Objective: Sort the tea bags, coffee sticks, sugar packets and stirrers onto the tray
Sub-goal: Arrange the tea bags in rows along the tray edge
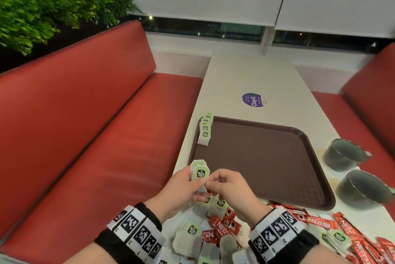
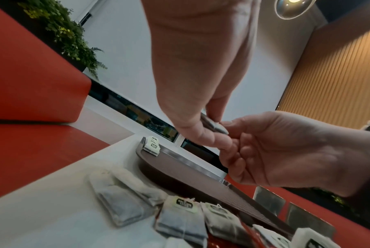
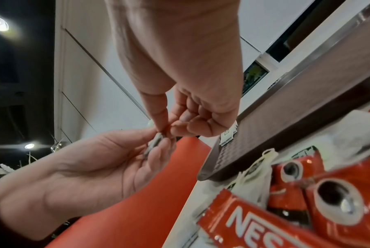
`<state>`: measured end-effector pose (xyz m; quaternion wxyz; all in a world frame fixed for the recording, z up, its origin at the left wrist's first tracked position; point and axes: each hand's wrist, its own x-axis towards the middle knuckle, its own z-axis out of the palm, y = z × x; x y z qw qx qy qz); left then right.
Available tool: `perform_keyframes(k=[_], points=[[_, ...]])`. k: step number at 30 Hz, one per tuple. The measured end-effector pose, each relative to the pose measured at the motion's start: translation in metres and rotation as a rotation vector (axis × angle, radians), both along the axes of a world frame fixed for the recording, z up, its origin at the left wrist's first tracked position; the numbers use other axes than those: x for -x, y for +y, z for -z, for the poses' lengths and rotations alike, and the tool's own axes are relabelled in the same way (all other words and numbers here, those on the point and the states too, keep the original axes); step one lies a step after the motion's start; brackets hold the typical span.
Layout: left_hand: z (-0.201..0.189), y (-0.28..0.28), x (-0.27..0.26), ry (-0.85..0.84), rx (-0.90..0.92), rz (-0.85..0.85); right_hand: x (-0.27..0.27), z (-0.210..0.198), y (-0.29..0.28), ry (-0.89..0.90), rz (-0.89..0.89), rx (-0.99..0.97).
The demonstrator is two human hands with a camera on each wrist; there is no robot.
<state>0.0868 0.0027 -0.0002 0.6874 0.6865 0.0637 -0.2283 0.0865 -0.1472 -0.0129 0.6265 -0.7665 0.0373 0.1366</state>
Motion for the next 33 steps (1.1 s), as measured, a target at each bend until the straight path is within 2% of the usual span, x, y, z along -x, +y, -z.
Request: perform_keyframes(k=[7, 11, 20, 26, 33], points=[[0.006, 0.006, -0.019, 0.096, 0.160, -0.051, -0.036, 0.002, 0.000, 0.149, 0.037, -0.106], [0.012, 0.009, -0.029, 0.066, 0.118, -0.096, -0.063, 0.008, -0.002, 0.197, 0.103, -0.149], [0.027, 0.017, -0.034, 0.071, 0.039, -0.184, -0.156, 0.031, 0.008, 0.310, 0.215, 0.100], [0.035, 0.027, -0.034, 0.069, 0.032, -0.208, -0.180, 0.028, 0.021, 0.473, 0.118, 0.214], [0.037, 0.030, -0.035, 0.071, 0.049, -0.227, -0.183, 0.040, 0.010, 0.261, 0.073, 0.321]])
